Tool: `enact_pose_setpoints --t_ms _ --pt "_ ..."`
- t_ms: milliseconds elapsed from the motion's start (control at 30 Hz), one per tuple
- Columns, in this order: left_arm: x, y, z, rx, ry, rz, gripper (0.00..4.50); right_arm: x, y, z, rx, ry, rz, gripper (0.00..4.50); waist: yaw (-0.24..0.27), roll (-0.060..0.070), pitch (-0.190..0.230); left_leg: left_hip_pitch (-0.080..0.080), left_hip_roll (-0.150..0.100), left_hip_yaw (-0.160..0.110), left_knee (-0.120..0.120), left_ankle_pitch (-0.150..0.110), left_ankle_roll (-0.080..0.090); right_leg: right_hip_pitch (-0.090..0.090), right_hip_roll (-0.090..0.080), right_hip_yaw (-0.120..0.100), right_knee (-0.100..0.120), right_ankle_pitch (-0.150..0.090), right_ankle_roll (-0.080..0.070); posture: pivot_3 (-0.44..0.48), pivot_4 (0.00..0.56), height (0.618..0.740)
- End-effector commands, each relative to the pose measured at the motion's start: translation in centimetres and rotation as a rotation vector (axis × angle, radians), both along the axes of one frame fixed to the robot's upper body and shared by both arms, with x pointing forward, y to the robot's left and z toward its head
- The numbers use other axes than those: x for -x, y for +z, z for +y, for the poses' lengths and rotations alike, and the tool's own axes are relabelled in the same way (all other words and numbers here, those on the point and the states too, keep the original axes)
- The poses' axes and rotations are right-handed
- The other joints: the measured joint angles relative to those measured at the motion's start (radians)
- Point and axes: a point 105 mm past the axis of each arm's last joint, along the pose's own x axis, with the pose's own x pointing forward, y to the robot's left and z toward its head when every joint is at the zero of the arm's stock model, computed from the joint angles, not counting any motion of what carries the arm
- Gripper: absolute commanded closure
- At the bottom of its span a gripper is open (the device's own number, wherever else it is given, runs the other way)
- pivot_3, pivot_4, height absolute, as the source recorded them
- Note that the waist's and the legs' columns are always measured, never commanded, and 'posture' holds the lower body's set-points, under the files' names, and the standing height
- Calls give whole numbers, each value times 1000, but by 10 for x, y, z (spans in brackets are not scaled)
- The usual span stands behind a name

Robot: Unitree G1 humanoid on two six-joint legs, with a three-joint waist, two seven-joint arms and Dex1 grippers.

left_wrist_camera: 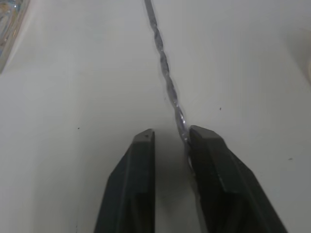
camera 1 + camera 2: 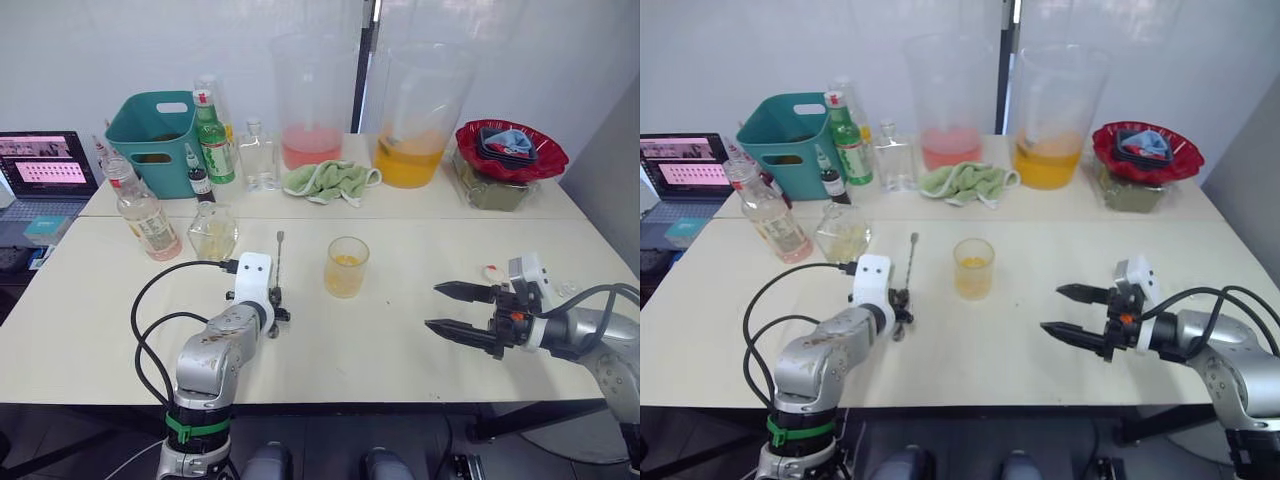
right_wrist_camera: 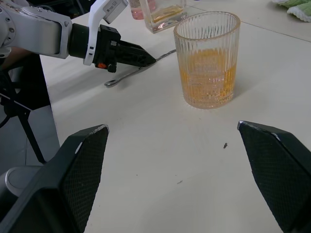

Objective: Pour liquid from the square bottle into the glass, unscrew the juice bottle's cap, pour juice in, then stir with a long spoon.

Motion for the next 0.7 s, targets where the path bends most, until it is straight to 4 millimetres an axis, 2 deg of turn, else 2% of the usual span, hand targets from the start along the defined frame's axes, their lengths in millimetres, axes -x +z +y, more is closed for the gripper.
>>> enact_pose_setpoints --t_ms 33,200,400,500,600,700 --pt "4 -9 4 9 15 43 4479 1 14 3 -13 10 -72 0 0 0 0 0 0 0 0 0 0 0 0 0 0 0 0 0 150 740" --pt "7 4 28 -62 26 -24 4479 -2 14 7 -17 13 -85 0 -10 0 0 0 1 0 0 0 0 -1 1 0 0 0 0 0 150 740" --pt "4 39 39 -153 -85 -181 4479 -6 12 8 -11 16 -86 0 -16 0 0 0 2 0 -1 0 0 -1 2 0 0 0 0 0 150 740" --pt "10 45 41 -171 -182 -208 4479 -7 9 8 -8 15 -84 0 -11 0 0 -1 2 0 -1 0 0 -1 1 0 -1 0 0 0 150 740" --pt "27 49 35 -175 -378 -201 4479 -8 6 7 -2 11 -82 0 -12 0 0 -1 2 0 -1 0 0 -2 0 0 -1 0 0 0 150 740" --pt "25 52 49 -162 -373 -193 4479 -11 3 10 -5 3 -81 0 -10 0 0 -1 2 0 -1 0 0 -2 0 0 -1 0 0 0 150 740"
